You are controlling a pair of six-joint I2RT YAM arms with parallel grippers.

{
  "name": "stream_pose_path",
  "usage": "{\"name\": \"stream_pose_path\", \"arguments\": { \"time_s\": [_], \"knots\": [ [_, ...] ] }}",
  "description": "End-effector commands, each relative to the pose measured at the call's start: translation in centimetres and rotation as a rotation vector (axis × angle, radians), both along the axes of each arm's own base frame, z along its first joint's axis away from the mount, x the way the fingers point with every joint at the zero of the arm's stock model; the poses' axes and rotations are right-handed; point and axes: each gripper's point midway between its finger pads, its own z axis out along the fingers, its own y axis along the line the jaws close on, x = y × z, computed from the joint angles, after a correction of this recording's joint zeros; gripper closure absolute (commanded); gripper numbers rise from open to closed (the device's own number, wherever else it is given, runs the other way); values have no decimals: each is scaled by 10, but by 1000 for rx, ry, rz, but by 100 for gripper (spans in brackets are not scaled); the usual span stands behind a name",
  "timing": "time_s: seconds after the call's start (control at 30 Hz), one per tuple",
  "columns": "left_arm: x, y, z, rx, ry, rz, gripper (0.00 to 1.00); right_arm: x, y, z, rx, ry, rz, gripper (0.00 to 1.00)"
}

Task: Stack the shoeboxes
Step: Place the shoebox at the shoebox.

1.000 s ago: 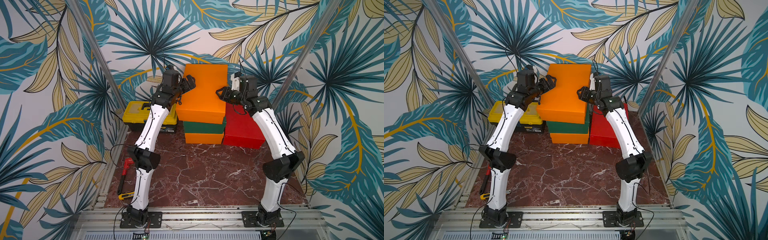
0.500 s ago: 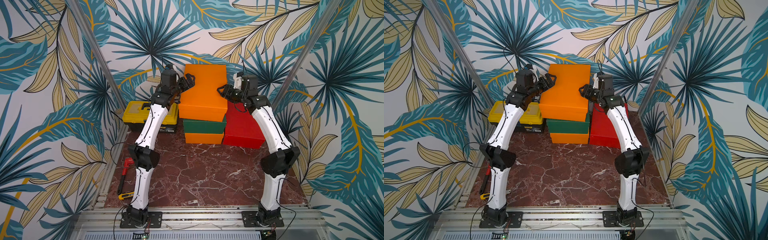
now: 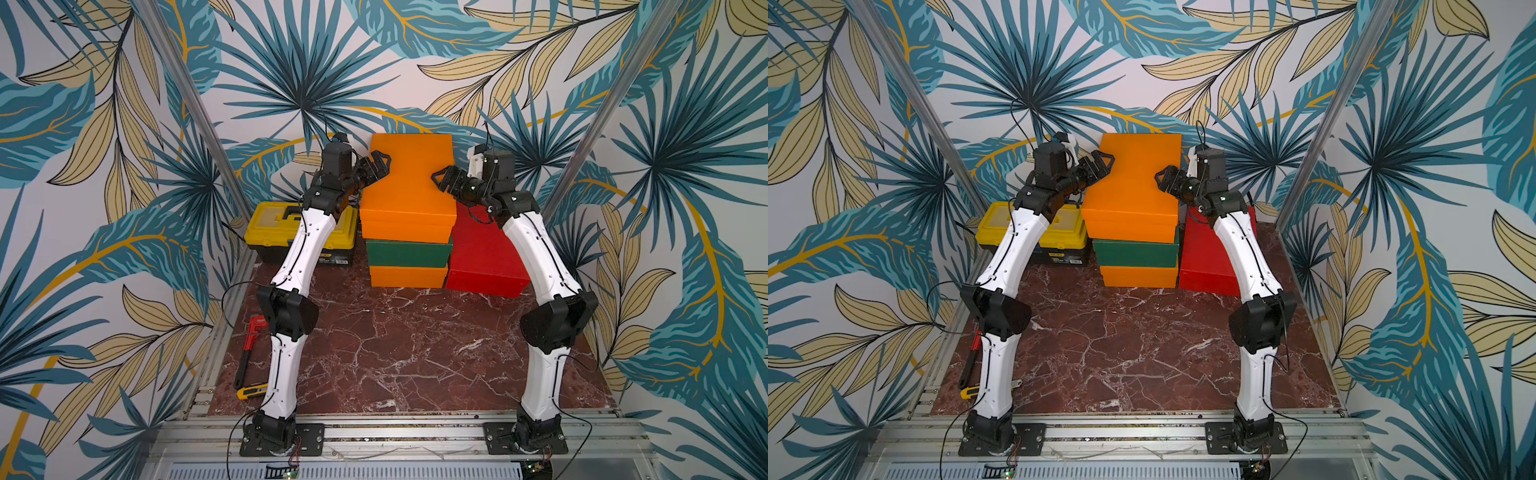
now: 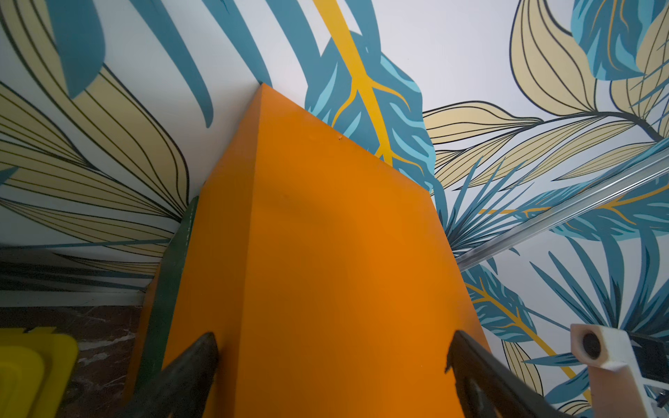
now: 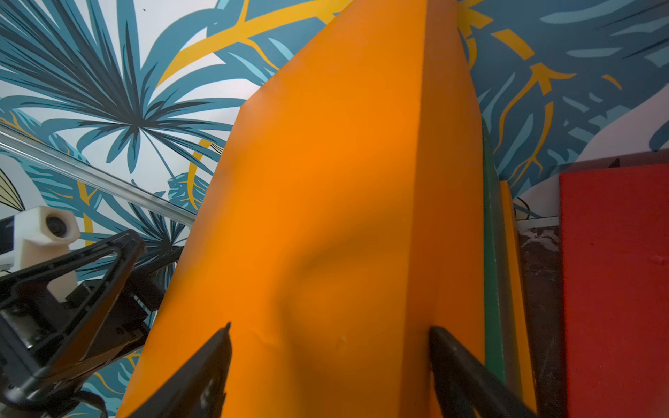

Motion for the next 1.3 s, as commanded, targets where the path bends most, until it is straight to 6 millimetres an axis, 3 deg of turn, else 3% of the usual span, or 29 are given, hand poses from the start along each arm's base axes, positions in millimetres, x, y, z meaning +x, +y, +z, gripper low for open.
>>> {"name": "stream_pose_path", "arguments": {
  "time_s": [0.0,0.17,0.4,0.53,0.67,0.83,1.0,1.03,1.07,1.27],
  "knots": [
    [-17,-17,1,-20,22,-91,0,0,1,3,-8,-19,-6,14],
    [-18,-2,-3,-5,37,-64,0,-2,-21,4,-45,-8,-98,12],
    [-20,4,-3,14,35,-53,1,-10,-36,30,-68,-70,-158,12],
    [-18,4,-7,14,43,-54,0,-14,-33,54,-47,-145,-138,30],
    [-17,3,-11,17,49,-57,0,-9,-26,62,-19,-170,-109,52],
    [-18,3,-14,24,53,-67,0,6,-14,56,-11,-168,-59,55],
    [-20,1,-16,25,62,-77,0,21,-21,47,-10,-156,-92,58],
    [-20,1,-17,25,64,-80,0,23,-20,46,-7,-162,-80,70],
    [-21,0,-17,23,66,-82,0,24,-18,46,0,-167,-64,74],
    [-22,-2,-18,9,77,-97,0,32,-15,18,41,-77,-44,85]
  ]
}}
